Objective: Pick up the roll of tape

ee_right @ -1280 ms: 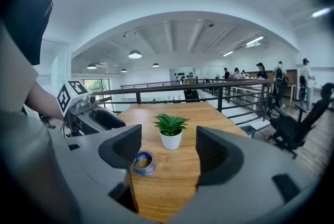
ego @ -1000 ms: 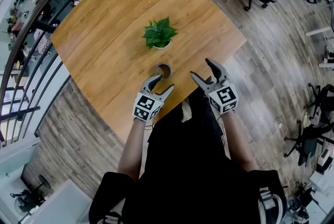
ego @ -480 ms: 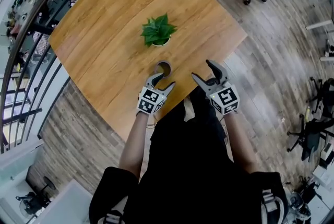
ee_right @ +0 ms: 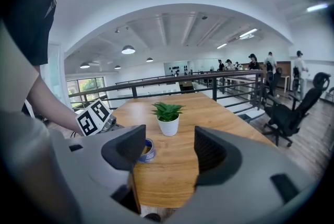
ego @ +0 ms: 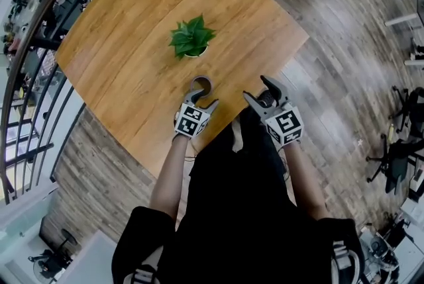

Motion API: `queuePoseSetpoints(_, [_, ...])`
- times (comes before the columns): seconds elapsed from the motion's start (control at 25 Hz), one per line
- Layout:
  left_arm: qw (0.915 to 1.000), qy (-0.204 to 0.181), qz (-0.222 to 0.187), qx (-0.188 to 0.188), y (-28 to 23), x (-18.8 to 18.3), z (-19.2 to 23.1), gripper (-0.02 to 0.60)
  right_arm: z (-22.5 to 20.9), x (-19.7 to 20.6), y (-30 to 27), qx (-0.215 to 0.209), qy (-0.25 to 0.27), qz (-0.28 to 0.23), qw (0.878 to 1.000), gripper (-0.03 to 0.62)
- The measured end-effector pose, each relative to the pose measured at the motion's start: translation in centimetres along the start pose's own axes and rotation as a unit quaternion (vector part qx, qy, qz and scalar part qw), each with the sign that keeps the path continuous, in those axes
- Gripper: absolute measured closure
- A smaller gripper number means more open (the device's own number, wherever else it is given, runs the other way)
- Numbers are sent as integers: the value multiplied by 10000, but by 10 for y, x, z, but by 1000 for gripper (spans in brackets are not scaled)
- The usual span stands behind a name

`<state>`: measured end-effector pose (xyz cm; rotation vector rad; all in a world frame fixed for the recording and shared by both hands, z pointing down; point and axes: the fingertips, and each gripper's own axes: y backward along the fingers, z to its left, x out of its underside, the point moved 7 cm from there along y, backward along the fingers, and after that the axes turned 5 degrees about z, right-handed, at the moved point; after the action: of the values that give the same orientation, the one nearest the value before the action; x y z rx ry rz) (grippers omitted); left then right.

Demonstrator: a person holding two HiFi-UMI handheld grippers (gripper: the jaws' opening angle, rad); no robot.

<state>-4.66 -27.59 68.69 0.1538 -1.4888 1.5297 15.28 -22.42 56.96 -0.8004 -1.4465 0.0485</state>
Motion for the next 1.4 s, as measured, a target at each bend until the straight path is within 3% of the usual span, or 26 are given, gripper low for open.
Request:
queuePoseSetpoints(0.28, [9996, 183, 235, -8, -20, 0, 6, 325, -11, 6, 7, 228, -187, 30, 9996, 310])
queuePoseSetpoints(0.52, [9980, 28, 634, -79, -36, 6, 6, 381, -16, 10, 17, 360, -95, 128, 9992, 313])
queuePoseSetpoints(1.08, [9969, -149, 753, -187, -41, 8, 9, 414, -16, 12, 15, 367, -111, 193, 9991, 313])
queuePoseSetpoints(1.4, [9941, -289, 913, -505, -43, 9, 12, 501, -13, 18, 15, 349, -161, 264, 9989, 313])
